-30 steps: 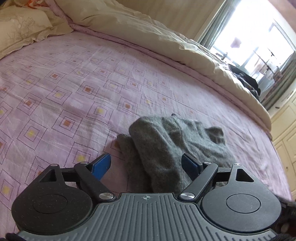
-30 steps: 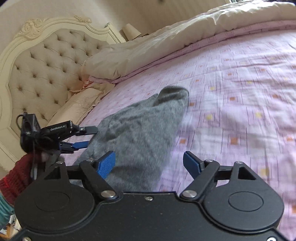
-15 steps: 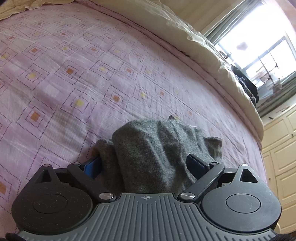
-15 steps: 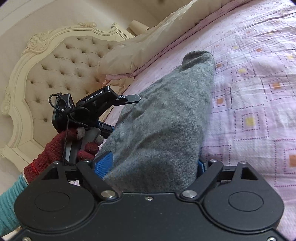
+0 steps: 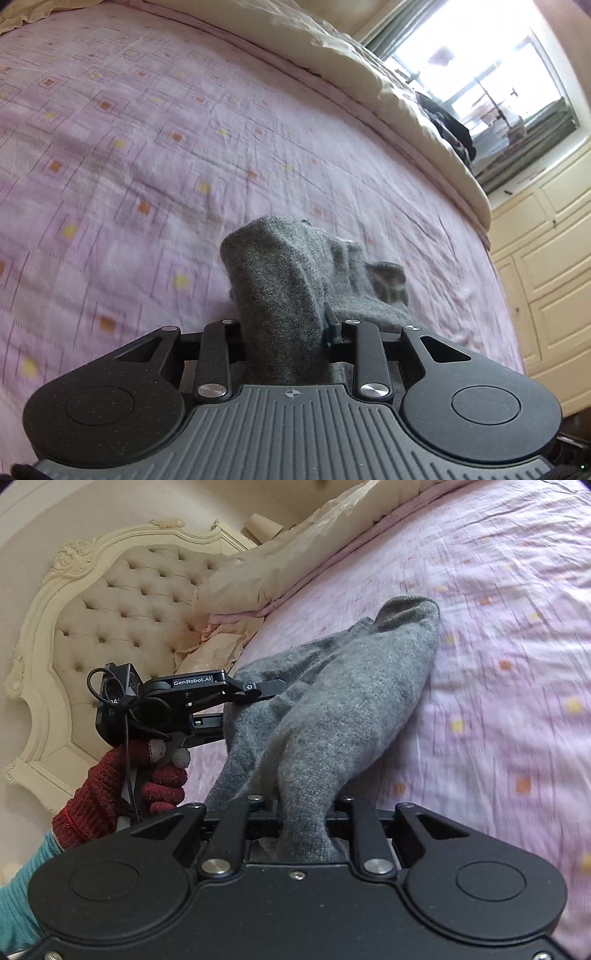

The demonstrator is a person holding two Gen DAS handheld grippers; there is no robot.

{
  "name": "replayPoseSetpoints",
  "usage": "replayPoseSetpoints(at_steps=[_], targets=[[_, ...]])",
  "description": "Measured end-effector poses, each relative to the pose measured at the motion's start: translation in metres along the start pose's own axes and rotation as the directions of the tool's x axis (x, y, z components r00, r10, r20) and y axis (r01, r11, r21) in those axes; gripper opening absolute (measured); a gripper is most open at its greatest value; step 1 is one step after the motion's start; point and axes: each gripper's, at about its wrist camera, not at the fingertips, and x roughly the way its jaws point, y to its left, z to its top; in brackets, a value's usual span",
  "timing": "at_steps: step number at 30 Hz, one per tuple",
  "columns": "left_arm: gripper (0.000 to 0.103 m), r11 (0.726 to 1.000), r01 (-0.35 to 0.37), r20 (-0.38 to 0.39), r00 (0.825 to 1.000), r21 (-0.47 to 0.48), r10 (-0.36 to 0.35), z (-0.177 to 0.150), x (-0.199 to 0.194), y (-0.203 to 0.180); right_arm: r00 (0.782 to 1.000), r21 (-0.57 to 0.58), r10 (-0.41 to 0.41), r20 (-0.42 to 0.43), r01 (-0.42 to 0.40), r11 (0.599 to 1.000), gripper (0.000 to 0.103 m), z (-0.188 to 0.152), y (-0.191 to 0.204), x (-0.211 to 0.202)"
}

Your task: Fold small clothes

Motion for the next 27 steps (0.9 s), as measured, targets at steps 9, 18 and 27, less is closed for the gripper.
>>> replayPoseSetpoints(at_steps=[9, 18, 27], targets=[[0.03, 0.997, 0.081, -0.099, 0.992, 0.012, -0.08, -0.106, -0.041, -0.017, 0.993, 0.092, -0.076, -0.091, 0.084, 0.992, 0.034, -0.096, -0.002, -0.071], [0.054, 0.984, -0.052, 0.076, 0.996, 0.171, 0.039, -0.143, -0.061, -0.003, 0.95, -0.076, -0.312, 0.001, 0.311, 0.947, 0.058, -0.121, 0.012, -0.109], [0.06, 0.897, -0.299, 0.404, 0.902, 0.326, 0.154, -0.182, -0.127, -0.057, 0.883, -0.323, -0.313, 0.351, 0.428, 0.844, 0.083, -0.124, 0.066, -0.108]])
